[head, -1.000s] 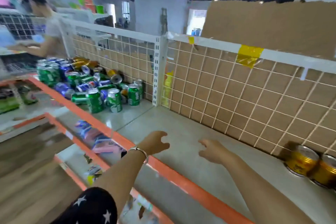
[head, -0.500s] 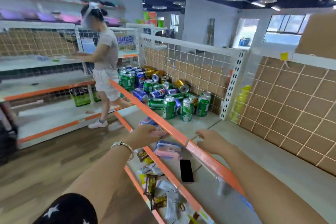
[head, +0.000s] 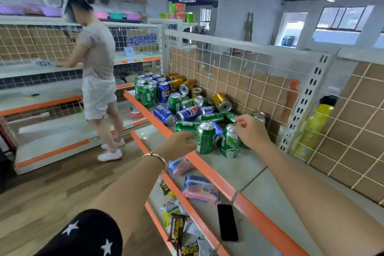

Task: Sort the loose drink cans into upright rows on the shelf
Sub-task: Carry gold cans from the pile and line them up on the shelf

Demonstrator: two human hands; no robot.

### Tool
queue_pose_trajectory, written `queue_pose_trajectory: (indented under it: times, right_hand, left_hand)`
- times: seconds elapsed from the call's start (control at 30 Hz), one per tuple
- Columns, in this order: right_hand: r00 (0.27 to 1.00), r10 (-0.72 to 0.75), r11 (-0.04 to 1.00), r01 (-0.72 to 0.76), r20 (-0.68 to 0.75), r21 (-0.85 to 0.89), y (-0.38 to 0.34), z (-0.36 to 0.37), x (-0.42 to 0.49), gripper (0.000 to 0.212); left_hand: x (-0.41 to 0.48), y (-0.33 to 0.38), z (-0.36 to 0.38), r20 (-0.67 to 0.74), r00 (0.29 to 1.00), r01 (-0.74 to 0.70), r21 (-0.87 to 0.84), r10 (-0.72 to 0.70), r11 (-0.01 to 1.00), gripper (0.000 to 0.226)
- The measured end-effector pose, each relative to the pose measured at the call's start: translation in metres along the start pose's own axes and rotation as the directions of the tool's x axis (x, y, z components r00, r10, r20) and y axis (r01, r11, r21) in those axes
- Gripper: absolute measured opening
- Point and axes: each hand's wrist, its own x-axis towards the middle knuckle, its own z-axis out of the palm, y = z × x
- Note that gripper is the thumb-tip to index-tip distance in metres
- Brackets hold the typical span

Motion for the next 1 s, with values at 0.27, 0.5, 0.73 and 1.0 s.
queue_pose_trajectory:
  times: [0.27, 0.5, 0.73, 1.0]
  right_hand:
    - [0.989, 0.119, 0.993, -0.119, 0.087, -0.009, 0.004, 0.029, 0.127, 0.037]
    - [0.961, 0.22, 0.969, -0.196, 0.169, -0.151, 0.011, 0.063, 0.19, 0.04]
    - [0.947, 0.288, 0.874, -0.199, 0.142, -0.444, 0.005, 0.098, 0.258, 0.058]
    - [0.823, 0.545, 0.779, -0.426, 0.161, -0.46, 0.021, 0.121, 0.303, 0.071]
  left_hand:
    - [0.111, -0.009, -0.018, -0.072, 0.997, -0.013, -0.066, 0.009, 0.998, 0.035]
    - [0.177, -0.026, -0.036, -0.12, 0.992, 0.012, -0.158, -0.031, 0.987, 0.031]
    - [0.246, -0.055, -0.066, -0.134, 0.989, 0.025, -0.218, -0.056, 0.976, 0.04]
    - [0.348, -0.088, -0.111, -0.166, 0.98, 0.054, -0.302, -0.108, 0.952, 0.018]
